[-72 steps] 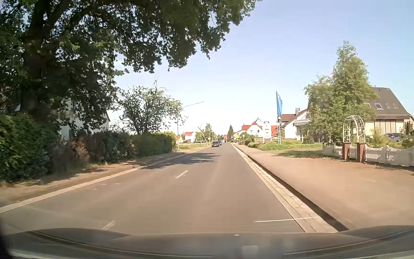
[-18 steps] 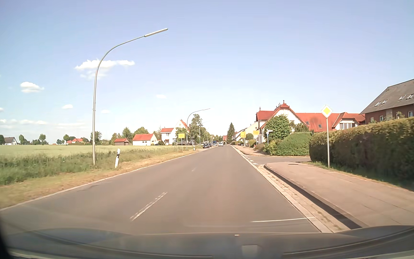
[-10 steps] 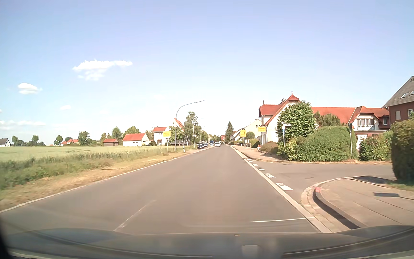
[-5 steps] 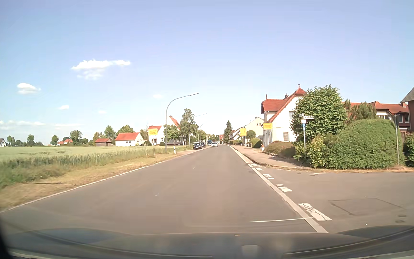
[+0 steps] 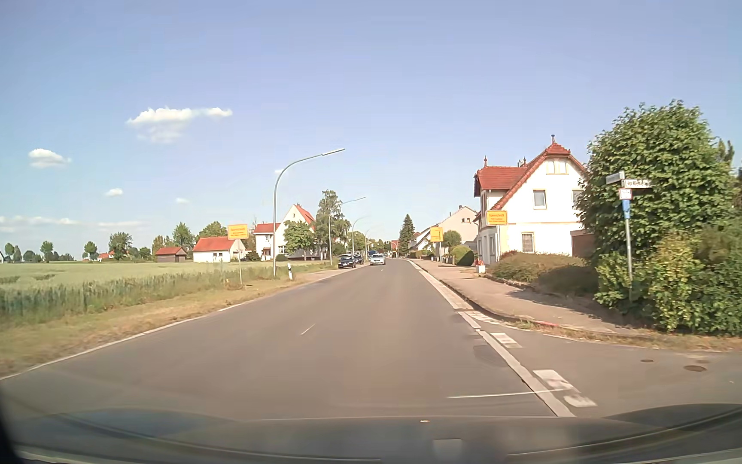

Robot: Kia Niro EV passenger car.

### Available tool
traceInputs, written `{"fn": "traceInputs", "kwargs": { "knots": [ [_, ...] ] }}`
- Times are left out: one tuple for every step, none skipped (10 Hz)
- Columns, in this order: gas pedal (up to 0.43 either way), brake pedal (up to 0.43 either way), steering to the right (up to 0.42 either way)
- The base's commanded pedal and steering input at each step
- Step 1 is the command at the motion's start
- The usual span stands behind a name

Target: Follow the waypoints while adhering to traffic rules and regulations

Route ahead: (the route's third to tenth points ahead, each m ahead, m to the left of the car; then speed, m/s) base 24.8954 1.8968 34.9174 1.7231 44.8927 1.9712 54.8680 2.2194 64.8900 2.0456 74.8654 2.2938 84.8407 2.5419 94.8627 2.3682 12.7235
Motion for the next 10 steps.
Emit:
{"fn": "traceInputs", "kwargs": {
  "knots": [
    [0.157, 0.006, -0.001],
    [0.157, 0.006, -0.002],
    [0.157, 0.006, -0.001],
    [0.157, 0.006, -0.001],
    [0.157, 0.006, -0.001],
    [0.157, 0.006, -0.001],
    [0.157, 0.006, -0.001],
    [0.150, 0.006, -0.001],
    [0.150, 0.006, -0.001],
    [0.150, 0.006, 0.000]
  ]
}}
